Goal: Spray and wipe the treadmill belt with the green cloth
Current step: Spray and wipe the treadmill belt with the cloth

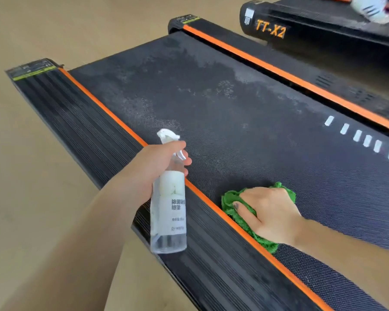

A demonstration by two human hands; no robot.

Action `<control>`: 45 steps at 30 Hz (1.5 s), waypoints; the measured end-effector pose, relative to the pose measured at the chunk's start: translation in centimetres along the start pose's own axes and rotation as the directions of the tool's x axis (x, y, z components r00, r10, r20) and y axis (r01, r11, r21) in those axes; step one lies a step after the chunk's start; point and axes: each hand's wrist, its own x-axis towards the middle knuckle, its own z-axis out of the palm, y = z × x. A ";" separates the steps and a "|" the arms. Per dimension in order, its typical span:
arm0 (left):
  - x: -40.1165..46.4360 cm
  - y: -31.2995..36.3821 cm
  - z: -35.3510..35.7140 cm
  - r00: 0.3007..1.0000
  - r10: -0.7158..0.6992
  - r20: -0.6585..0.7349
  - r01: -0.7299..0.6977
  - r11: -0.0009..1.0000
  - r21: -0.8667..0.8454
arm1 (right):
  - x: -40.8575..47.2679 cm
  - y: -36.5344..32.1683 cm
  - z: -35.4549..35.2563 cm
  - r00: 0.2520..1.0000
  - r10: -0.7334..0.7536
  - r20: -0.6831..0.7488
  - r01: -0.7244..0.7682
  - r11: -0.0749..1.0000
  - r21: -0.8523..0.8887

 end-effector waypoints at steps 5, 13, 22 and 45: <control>-0.5 0.2 -1.2 0.982 -0.024 -0.188 0.023 1.000 -0.006 | 1.0 -1.0 0.5 0.978 0.151 -0.142 -0.150 0.989 0.018; -1.1 -0.1 -1.8 0.943 0.013 -0.333 -0.006 1.000 0.022 | 3.8 -1.7 1.8 0.901 0.404 -0.158 -0.410 0.912 -0.005; -2.3 0.4 -3.1 0.921 0.063 -0.384 -0.071 0.997 -0.007 | 3.7 -2.2 1.6 0.905 0.384 -0.186 -0.399 0.915 -0.052; -2.9 1.5 -5.0 0.753 0.103 -0.650 -0.216 0.972 -0.096 | 3.7 -2.3 1.6 0.900 0.393 -0.186 -0.409 0.910 -0.058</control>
